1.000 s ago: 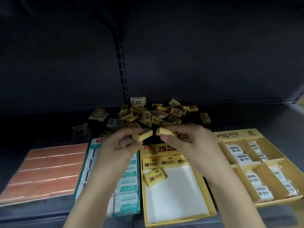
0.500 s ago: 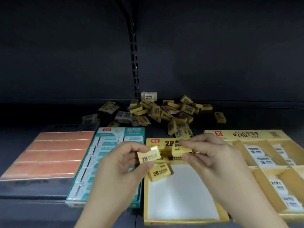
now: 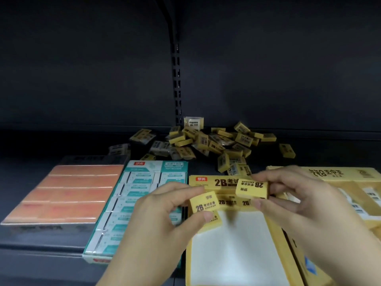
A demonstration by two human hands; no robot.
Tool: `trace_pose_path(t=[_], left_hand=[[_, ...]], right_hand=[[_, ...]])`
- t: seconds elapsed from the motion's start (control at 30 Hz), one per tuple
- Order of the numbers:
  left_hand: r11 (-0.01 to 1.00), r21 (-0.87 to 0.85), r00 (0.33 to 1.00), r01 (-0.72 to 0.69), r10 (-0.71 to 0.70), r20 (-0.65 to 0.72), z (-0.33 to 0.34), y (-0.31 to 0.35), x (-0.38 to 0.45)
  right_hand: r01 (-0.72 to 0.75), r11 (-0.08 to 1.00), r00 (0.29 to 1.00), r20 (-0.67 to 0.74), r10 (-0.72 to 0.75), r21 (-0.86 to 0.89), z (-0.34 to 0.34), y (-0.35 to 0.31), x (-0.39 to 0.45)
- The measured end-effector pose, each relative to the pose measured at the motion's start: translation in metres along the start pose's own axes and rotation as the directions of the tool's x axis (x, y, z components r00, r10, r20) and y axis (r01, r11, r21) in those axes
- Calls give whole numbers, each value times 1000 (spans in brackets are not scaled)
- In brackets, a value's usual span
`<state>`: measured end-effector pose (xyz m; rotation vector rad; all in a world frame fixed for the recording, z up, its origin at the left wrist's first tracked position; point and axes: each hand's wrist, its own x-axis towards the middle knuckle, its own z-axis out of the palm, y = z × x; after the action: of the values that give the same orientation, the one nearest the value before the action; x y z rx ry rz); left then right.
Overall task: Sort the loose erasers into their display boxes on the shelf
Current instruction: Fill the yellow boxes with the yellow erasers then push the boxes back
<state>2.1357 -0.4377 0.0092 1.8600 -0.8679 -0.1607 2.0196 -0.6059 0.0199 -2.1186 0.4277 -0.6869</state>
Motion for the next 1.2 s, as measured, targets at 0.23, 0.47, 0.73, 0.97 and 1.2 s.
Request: trace_pose_path(t=[0.23, 0.47, 0.73, 0.97, 1.2], left_hand=[[986, 163, 1000, -22, 23, -3, 6, 3, 2], [965, 263, 995, 5, -31, 93, 8, 11, -10], [963, 268, 996, 3, -28, 88, 13, 13, -3], [885, 457, 992, -86, 32, 124, 37, 18, 10], [792, 580, 977, -191, 96, 190, 42, 13, 12]], right_hand=[[8, 979, 999, 33, -2, -202, -12, -1, 1], [47, 976, 991, 133, -19, -212, -20, -7, 4], [43, 982, 975, 224, 0, -184, -11, -11, 16], [70, 930, 992, 126, -26, -360, -18, -13, 21], [118, 921, 976, 215, -39, -370, -21, -20, 24]])
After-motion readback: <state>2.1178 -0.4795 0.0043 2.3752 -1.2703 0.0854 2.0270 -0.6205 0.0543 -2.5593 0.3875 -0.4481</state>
